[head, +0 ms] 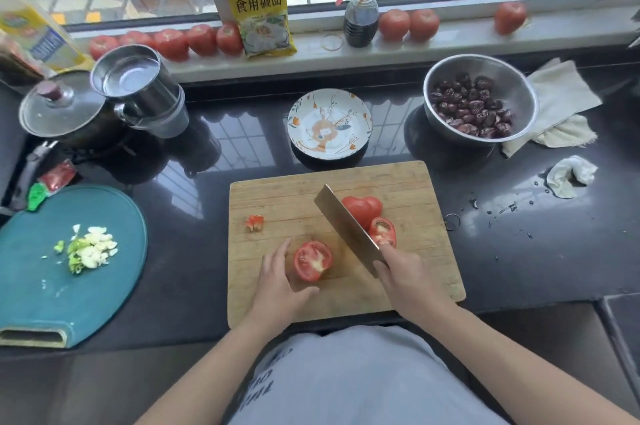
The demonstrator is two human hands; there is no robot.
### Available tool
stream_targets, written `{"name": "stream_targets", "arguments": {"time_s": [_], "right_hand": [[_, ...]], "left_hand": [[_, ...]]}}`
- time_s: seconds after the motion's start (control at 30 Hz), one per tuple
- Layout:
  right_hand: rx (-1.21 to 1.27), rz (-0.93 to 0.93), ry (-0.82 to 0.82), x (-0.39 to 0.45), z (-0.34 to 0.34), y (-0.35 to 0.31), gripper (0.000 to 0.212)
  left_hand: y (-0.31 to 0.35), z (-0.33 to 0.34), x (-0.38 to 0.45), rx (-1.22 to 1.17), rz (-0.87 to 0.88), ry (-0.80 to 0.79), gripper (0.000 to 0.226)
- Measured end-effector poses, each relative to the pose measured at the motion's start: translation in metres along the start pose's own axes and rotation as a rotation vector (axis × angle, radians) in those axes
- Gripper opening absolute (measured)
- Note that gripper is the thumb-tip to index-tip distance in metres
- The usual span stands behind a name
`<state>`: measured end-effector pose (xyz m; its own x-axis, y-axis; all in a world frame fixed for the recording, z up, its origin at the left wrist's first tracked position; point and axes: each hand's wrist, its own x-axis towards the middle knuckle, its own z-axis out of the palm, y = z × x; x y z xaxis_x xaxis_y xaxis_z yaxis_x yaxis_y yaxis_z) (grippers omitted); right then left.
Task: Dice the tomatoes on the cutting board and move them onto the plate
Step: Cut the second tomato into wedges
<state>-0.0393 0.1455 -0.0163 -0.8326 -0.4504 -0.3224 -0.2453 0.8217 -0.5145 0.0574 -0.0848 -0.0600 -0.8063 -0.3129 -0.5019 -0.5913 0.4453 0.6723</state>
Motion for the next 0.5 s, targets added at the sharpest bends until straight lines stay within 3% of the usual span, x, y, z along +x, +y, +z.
{"name": "stream_targets", "arguments": {"time_s": [0.2, 0.5], "right_hand": [[0.191, 0.043, -0.034, -0.023, 0.014, -0.013, 0.025], [0.403, 0.146, -0.048, -0.018, 0.019, -0.028, 0.027]], "left_hand": [[0.008, 0.026, 0.002, -0.161, -0.007, 0.201, 0.065], [0.007, 0.005, 0.011, -0.213, -0.079, 0.047, 0.059]]}}
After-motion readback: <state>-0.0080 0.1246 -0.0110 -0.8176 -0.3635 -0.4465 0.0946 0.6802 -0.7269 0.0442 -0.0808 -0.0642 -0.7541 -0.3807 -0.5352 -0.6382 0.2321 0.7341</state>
